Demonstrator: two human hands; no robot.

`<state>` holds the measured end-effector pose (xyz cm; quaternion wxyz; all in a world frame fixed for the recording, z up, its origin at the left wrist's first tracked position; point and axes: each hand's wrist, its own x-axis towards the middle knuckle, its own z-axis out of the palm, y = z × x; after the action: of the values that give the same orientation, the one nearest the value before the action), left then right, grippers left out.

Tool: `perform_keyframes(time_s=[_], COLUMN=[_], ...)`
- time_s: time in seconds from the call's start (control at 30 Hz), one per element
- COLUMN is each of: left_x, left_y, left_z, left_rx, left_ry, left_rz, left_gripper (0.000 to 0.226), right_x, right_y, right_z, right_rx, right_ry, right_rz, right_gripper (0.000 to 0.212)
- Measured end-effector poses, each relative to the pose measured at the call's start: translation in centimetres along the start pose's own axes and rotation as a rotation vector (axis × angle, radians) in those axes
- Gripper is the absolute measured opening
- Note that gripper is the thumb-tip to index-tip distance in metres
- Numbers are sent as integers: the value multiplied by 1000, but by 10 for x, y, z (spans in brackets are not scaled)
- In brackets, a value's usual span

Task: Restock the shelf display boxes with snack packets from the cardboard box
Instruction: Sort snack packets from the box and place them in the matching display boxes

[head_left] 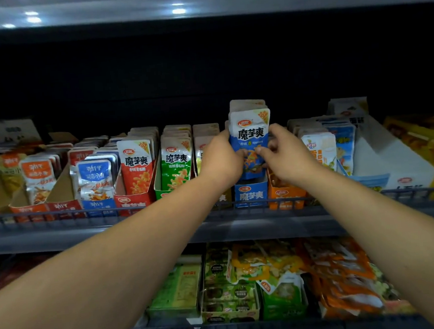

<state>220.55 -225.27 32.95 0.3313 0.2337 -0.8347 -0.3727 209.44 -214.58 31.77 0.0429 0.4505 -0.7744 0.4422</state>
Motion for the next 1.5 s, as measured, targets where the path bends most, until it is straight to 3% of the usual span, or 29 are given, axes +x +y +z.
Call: perform_keyframes(time_s=[0.4,0.67,0.87,1.07,1.2,1.37,1.5], left_x=[-2,3,11,9,5,2,2], left_y=[-24,-34,-46,-40,-38,-40,-39], left_z=[-4,3,4,2,0,-2,-5], left_rx=[127,219,232,175,109,62,-18], left_ry=[-87,-7,-54,-112,-154,-222,-261], left_rz=[25,61,-61,-46,-48,-110,-146], left_gripper=[44,54,49,55,56,70,69], right_x=[4,2,8,11,16,27,40], right_y=[9,6,7,-1,-6,-3,3], right_z=[4,-2,-4,-9,-8,-2,6], right_rx=[-148,-108,-202,-209,-449,-537,-620], right_ry=[-60,-91,-82,-152,-196,-153,-101], right_rz=[83,-17,-25,-51,-107,-109,-110], right_gripper=[55,112,72,114,96,86,84])
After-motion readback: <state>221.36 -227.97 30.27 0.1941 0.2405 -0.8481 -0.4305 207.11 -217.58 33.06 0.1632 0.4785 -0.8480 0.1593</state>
